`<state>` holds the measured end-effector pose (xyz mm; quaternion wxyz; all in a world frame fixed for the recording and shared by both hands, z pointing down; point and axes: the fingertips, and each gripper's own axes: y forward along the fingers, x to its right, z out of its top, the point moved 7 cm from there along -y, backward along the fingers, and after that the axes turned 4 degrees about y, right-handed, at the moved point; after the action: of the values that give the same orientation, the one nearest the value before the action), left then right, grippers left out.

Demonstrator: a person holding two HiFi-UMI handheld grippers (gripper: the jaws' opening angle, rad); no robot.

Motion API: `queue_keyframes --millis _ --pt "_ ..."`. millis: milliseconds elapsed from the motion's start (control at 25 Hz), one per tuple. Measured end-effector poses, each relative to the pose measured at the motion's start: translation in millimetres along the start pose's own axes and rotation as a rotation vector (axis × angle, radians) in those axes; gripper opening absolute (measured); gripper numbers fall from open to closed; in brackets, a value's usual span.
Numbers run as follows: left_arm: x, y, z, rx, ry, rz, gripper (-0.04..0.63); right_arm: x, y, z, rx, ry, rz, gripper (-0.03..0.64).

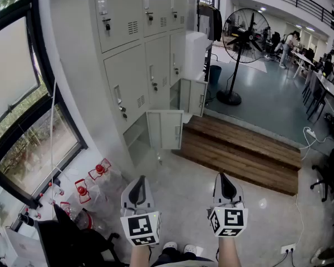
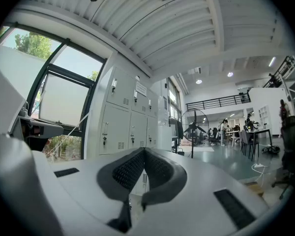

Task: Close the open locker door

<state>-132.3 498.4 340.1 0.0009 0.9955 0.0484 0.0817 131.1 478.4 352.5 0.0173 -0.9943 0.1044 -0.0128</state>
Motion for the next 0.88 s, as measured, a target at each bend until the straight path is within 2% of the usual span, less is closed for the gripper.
queue_keyframes --millis 880 --pt "-7.2 10.0 -4.3 -0.012 -0.01 0.008 0.003 0.7 12.4 -4.0 -0.012 -0.008 -0.001 0.02"
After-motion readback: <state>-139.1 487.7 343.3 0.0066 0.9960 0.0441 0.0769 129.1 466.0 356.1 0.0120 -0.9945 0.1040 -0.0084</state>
